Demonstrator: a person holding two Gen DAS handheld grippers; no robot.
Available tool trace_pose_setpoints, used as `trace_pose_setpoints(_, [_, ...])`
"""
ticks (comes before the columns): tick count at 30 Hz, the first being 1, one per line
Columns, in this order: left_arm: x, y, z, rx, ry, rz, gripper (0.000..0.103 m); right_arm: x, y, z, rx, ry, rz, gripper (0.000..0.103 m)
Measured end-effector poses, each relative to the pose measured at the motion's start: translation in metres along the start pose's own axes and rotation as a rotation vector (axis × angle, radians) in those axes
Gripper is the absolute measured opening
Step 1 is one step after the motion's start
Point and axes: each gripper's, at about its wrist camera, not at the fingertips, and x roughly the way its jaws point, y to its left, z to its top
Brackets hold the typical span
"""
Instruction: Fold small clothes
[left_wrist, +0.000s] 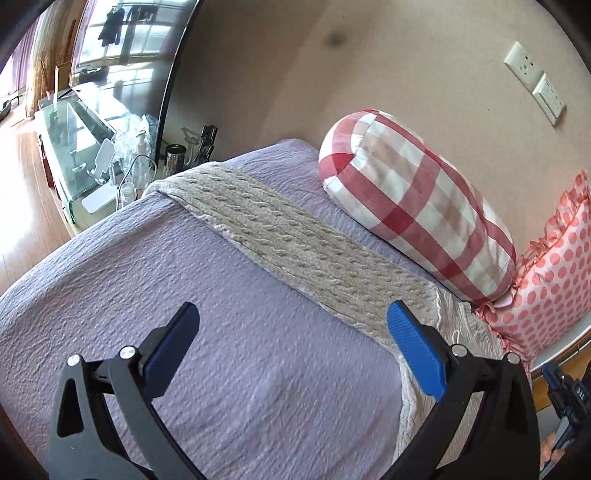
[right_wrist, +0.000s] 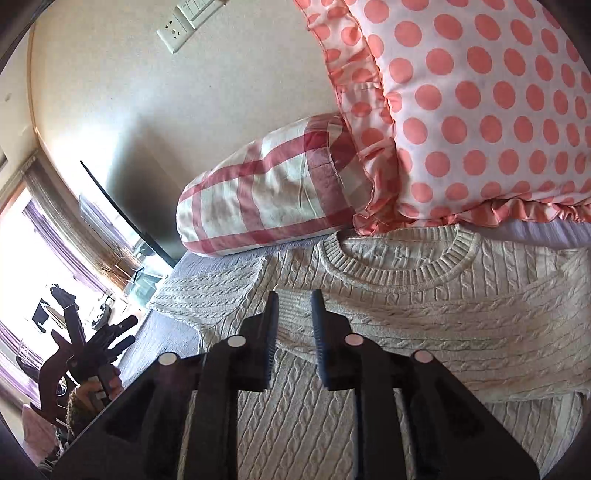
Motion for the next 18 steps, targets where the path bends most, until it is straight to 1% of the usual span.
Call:
trace_pose_setpoints(2, [0.014, 0.016, 0.015, -0.053, 0.025, -0.02, 0.099, -0.024, -0.002, -0.007, -0.021, -0.067, -0.037, 0.063])
trace_pose_setpoints(3, [0.021, 0.022, 0.021, -0.079, 0.04, -0.028, 0.094, -0.031, -0.006, -0.004, -0.027, -0.084, -0.049, 0.063])
trace_pose_setpoints(6, [0.044, 0.045, 0.039, -0.181, 0.094, -0.051, 0.084, -0.06, -0.021, -0.009, -0.015, -0.127, -0.091, 0.064])
trace_pose_setpoints(7, [0.051, 0.054, 0.043, -0.226, 0.109, -0.054, 0.084, -0.065, -0.025, -0.01, -0.006, -0.137, -0.104, 0.065])
trace_pose_setpoints(8, [0.054, 0.061, 0.048, -0.252, 0.094, -0.072, 0.083, -0.071, -0.03, -0.012, 0.006, -0.145, -0.115, 0.066])
trace_pose_setpoints(9, [0.056, 0.067, 0.053, -0.274, 0.088, -0.064, 0.08, -0.074, -0.035, -0.015, 0.018, -0.153, -0.124, 0.067])
trace_pose_setpoints(11, [0.063, 0.077, 0.063, -0.315, 0.084, -0.08, 0.079, -0.083, -0.044, -0.02, 0.04, -0.165, -0.137, 0.067])
trace_pose_setpoints(13, [0.07, 0.085, 0.072, -0.348, 0.082, -0.092, 0.077, -0.085, -0.051, -0.024, 0.058, -0.172, -0.136, 0.07])
trace_pose_setpoints(14, [0.073, 0.088, 0.077, -0.363, 0.081, -0.089, 0.074, -0.083, -0.054, -0.026, 0.067, -0.172, -0.136, 0.071])
trace_pose_setpoints(16, [0.079, 0.096, 0.085, -0.398, 0.076, -0.069, 0.061, -0.078, -0.059, -0.027, 0.082, -0.164, -0.127, 0.071])
trace_pose_setpoints(17, [0.082, 0.101, 0.088, -0.416, 0.079, -0.053, 0.045, -0.077, -0.06, -0.028, 0.087, -0.159, -0.121, 0.071])
trace_pose_setpoints(18, [0.086, 0.106, 0.09, -0.434, 0.091, -0.027, 0.016, -0.076, -0.061, -0.029, 0.09, -0.155, -0.117, 0.071])
